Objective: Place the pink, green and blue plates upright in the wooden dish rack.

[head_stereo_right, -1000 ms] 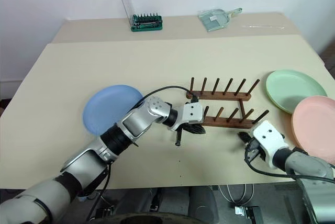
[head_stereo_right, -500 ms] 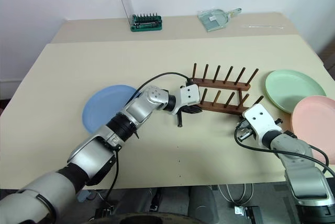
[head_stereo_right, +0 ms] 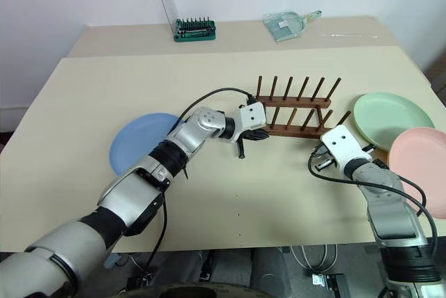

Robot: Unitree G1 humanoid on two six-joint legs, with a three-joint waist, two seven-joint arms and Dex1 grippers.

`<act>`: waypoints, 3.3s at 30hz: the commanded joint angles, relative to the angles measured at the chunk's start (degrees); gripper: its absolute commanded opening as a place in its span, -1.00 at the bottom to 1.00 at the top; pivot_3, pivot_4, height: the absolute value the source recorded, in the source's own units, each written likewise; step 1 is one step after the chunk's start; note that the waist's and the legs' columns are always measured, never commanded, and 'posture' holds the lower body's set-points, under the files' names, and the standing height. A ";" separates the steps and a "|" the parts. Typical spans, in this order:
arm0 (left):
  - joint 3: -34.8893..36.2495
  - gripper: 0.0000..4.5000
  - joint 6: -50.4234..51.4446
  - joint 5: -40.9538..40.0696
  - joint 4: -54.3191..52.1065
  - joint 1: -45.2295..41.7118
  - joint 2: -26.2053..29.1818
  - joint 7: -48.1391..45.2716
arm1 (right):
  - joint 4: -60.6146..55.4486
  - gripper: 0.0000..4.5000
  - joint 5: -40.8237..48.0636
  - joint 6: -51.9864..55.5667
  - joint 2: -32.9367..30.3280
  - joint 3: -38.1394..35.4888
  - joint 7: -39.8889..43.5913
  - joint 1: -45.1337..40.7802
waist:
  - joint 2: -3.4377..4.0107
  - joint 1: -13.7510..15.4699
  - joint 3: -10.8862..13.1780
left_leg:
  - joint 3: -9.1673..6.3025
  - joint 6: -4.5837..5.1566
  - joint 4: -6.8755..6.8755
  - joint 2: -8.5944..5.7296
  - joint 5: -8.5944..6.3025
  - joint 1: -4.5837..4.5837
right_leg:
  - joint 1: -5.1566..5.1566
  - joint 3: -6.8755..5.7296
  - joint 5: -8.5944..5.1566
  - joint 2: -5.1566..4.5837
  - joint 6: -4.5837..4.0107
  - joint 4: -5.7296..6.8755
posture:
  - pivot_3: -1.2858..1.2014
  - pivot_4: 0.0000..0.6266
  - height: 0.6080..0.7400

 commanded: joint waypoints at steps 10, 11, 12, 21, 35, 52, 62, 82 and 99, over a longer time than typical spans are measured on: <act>2.05 -1.00 -2.06 1.28 -0.26 -1.81 -1.47 -0.51 | 3.85 -0.99 -0.29 -2.80 1.47 -1.20 -2.54 -4.52 | 0.01 -0.08 -0.01 | 0.01 -0.02 -0.02 0.00 0.02 0.00 | -0.03 0.00 0.11 0.00 -0.18 0.00 | 0.03 -0.52 1.00; 2.26 -1.00 -1.80 1.26 -0.63 -1.81 -1.31 -0.85 | 3.29 -0.99 -0.51 -2.72 1.15 -0.97 -2.15 -4.12 | 0.02 -0.06 -0.01 | 0.02 -0.03 -0.02 0.00 0.02 -0.01 | -0.04 0.01 0.11 0.00 -0.18 0.00 | 0.03 -0.52 1.00; 2.95 -1.00 -0.90 0.65 -1.17 -1.91 -1.19 -1.31 | 2.34 -0.99 0.03 -2.74 0.76 -0.99 -0.96 -3.29 | 0.02 -0.04 -0.01 | 0.01 -0.03 -0.02 0.00 0.02 -0.01 | -0.04 0.00 0.11 0.00 -0.18 0.01 | 0.03 -0.52 1.00; 1.47 -1.00 27.07 -9.50 -34.44 1.22 10.41 -23.22 | -19.35 -0.99 34.01 16.53 1.02 -18.00 13.93 1.69 | 0.11 -0.85 0.00 | -0.03 0.20 -0.03 0.02 -0.11 -0.09 | -0.12 0.02 0.12 0.02 -0.19 0.04 | 0.03 -0.52 1.00; 17.02 1.00 31.42 -21.38 -33.59 -3.84 23.82 -24.51 | -21.51 0.93 49.93 29.67 -11.28 -39.17 12.89 7.29 | 0.10 -1.18 0.01 | -0.12 0.23 -0.06 0.00 -0.13 -0.07 | -0.12 -0.01 0.11 0.01 -0.20 0.05 | 0.03 -0.52 1.00; 24.82 1.00 11.41 -27.91 -28.68 0.77 24.19 -28.84 | -22.03 0.97 28.83 25.07 -10.71 -40.42 10.75 31.22 | 0.05 -1.28 0.03 | 0.05 0.21 -0.03 0.02 -0.13 -0.09 | -0.12 0.04 0.11 -0.03 -0.18 0.00 | 0.03 -0.52 1.00; 25.16 1.00 10.60 -29.78 -30.66 3.09 26.47 -32.06 | -14.66 0.97 22.72 19.37 -8.22 -33.38 9.76 28.63 | 0.06 -1.37 0.02 | 0.09 0.21 -0.05 0.04 -0.12 -0.04 | -0.12 0.07 0.11 0.00 -0.18 0.02 | 0.03 -0.52 1.00; 25.09 1.00 14.19 -31.50 -32.17 3.21 27.57 -32.14 | -21.33 -0.99 23.19 27.00 -13.52 -40.42 13.05 23.24 | 0.07 -1.42 0.00 | 0.06 0.21 -0.04 0.03 -0.12 -0.04 | -0.11 0.07 0.11 0.00 -0.19 0.04 | 0.03 -0.52 1.00; 26.63 1.00 10.98 -30.94 -30.17 3.19 26.92 -28.57 | 2.21 -0.99 66.82 44.63 -8.57 -43.26 8.07 -38.97 | -0.12 -1.24 0.03 | -0.08 -0.03 -0.09 0.13 0.01 -0.15 | -0.18 -0.10 0.24 0.01 -0.37 -0.03 | 0.03 -0.52 1.00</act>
